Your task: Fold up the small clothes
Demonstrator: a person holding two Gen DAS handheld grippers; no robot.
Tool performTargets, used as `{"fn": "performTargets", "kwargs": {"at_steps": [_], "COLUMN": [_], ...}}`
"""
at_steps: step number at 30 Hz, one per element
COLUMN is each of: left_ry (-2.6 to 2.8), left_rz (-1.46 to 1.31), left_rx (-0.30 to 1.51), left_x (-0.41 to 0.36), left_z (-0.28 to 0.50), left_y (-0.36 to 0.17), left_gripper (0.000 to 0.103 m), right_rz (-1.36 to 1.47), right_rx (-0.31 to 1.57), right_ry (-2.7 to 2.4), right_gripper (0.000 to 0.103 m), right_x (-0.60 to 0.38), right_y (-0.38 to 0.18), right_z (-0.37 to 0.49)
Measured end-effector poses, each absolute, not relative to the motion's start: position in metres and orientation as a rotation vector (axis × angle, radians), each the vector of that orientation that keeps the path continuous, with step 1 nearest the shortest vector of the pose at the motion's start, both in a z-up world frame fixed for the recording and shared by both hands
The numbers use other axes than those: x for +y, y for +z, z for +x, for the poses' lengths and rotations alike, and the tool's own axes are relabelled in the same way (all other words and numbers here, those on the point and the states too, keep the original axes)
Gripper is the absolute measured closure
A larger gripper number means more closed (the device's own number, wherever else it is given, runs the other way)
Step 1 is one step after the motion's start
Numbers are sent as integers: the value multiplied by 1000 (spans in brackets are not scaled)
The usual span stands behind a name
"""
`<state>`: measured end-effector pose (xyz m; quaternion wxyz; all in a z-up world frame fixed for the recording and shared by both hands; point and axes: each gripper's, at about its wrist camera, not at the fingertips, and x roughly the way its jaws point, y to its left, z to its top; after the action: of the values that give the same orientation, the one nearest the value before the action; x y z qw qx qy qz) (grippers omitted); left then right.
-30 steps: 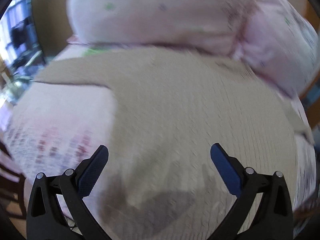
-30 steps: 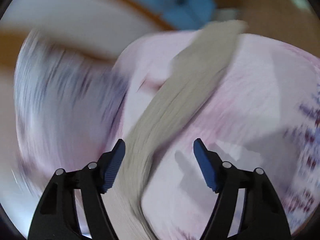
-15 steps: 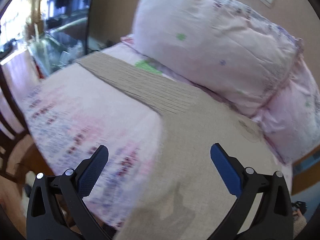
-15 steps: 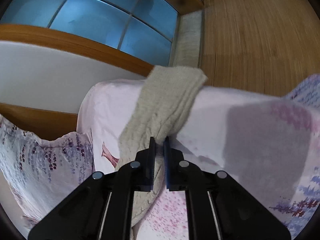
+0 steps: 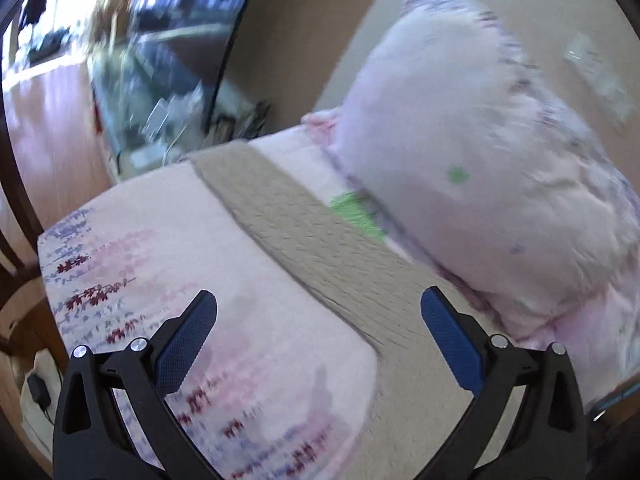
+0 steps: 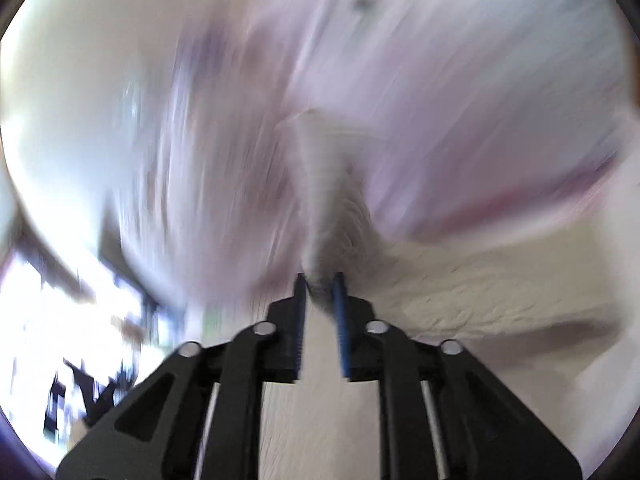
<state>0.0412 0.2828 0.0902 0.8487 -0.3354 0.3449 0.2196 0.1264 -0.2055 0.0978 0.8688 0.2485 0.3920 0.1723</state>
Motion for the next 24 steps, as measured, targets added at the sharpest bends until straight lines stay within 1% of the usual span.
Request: {"fn": "performTargets", "kwargs": {"at_steps": [1,3,4,5,6,7,10,13,14,15,17,19,23,24], "left_ry": [477,498,498,491,483,486,500,513,521,530,544,556,558,551], "left_rz": [-722,-781,-817,-863,-880,-890,-956,-1087,-1115,-1154,-1206,-1245,-1312,-1303], "left_rx": [749,775,771,761,759,762,774,769,771,774,726,713,673,688], "left_x": [293,317,329,345,360,368,403,436,443,450,463,475,493,494], "left_z": [48,58,60,62,66,68,78,85,86,87,87,90,98,101], "left_y": [85,71,67,62,57,55,43,25,21,15,12,9,4,3], "left_gripper": [1,1,4,7,14,17,23,24,26,32,32,40,46,66], "right_rz": [489,469,454,418,380,355,410,414,404,387,360,321,272,270], "right_rx": [919,1031,1052,1069,1080,1091,1115,1136,1141,1148,1155,1159,1165,1170], "right_ry": [399,442,454,453,441,416,326,275,273,274,282,295,304,302], "right_gripper": [83,82,75,71,64,61,59,55,55,54,52,49,46,45], "right_x": [-175,-138,-131,-125,-124,-127,-143,-142,-143,-139,-133,-120,-110,-110], "right_y": [80,57,53,49,49,48,45,38,36,36,36,37,40,39], "right_z": [128,119,114,109,107,107,110,108,105,105,102,102,101,101]}}
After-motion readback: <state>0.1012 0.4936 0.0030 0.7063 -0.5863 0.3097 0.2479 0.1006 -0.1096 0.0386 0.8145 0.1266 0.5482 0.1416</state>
